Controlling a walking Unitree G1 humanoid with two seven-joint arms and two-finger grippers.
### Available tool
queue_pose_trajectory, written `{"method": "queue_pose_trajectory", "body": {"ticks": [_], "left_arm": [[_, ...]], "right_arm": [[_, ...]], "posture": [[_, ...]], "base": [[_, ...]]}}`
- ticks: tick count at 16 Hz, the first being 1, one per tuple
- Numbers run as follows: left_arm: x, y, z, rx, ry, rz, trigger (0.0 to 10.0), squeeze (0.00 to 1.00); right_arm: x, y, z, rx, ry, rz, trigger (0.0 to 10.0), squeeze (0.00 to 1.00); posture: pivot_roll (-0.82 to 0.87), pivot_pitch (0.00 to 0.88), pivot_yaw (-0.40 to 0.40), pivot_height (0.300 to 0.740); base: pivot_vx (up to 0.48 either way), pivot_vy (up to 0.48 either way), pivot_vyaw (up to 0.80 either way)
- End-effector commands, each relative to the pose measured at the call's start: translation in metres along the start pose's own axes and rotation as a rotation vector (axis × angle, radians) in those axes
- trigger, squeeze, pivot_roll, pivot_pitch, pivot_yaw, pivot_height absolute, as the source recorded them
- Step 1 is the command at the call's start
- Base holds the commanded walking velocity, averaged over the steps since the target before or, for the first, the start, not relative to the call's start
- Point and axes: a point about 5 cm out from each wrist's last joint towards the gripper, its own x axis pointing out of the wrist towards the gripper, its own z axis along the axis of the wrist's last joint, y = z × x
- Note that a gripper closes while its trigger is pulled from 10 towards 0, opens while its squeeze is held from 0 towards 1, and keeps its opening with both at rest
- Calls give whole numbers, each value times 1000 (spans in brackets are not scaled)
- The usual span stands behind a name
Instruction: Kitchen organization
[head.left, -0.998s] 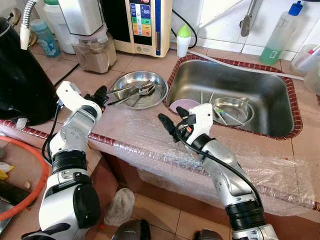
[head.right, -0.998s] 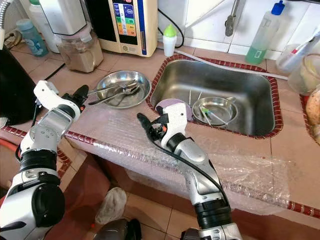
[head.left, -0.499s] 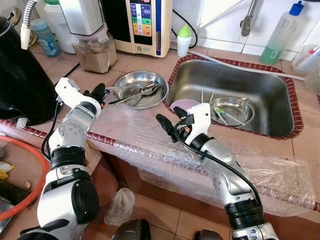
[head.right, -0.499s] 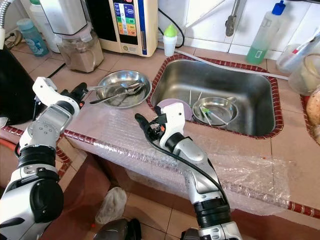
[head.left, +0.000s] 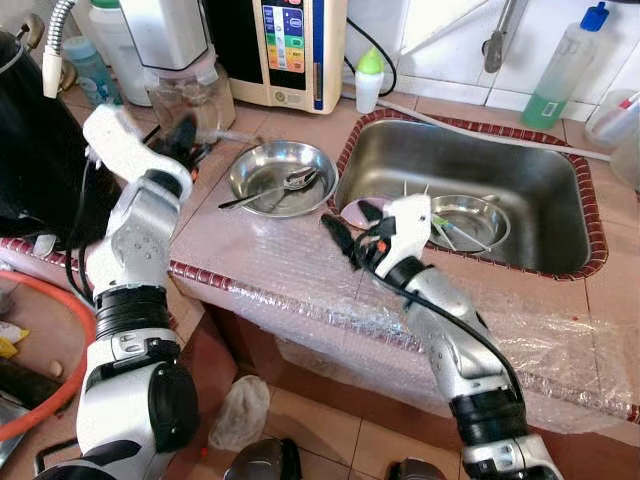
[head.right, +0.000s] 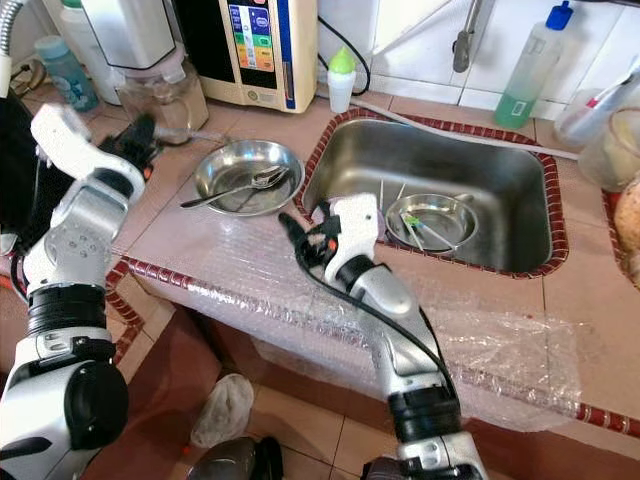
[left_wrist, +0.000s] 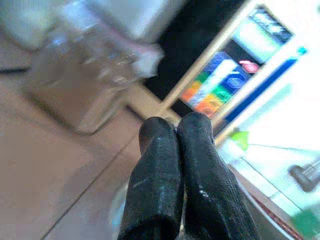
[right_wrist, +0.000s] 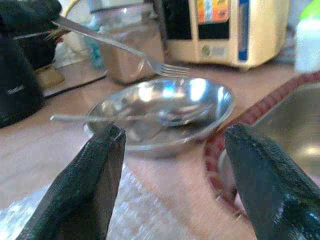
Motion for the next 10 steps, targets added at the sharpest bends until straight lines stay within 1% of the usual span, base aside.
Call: {"method": "queue_pose_trajectory", "body": {"ticks": [1,2,3,4,5,6,8,9,10], "left_arm": [[1,-10,10,65,-24,-53,0,0],[1,-25,13,134,-28,-128,0,0],[1,-39,15,176,-27,-198,0,0],[1,-52,16,202,-25,-260,0,0],[0,-58,15,211,-16,-290,0,0],[-2,-69,10,241,10,-347,0,0],[-4,-78,-4,295,60,-407,0,0],[-5,-82,-11,308,81,-435,0,0],[-7,-88,-18,306,104,-462,0,0]], "right_arm": [[2,-3,4,-20,-18,-14,10000,0],[3,-8,7,-77,-24,-37,10000,0],[3,-14,9,-123,-36,-63,10000,0],[3,-19,13,-164,-51,-86,10000,0],[3,-21,15,-205,-58,-96,10000,0],[3,-28,20,-258,-77,-130,10000,0],[4,-35,25,-325,-98,-166,10000,0],[5,-37,27,-338,-103,-181,10000,0],[5,-38,28,-373,-107,-179,10000,0]], "posture": [[-7,29,62,740],[-6,25,60,740],[-4,24,60,740],[-4,22,61,740],[-4,22,62,740],[-6,20,63,740],[-8,18,64,740],[-11,16,65,740],[-12,14,66,740]], "base": [[0,0,0],[0,0,0],[0,0,0],[0,0,0],[0,0,0],[0,0,0],[0,0,0],[0,0,0],[0,0,0]]}}
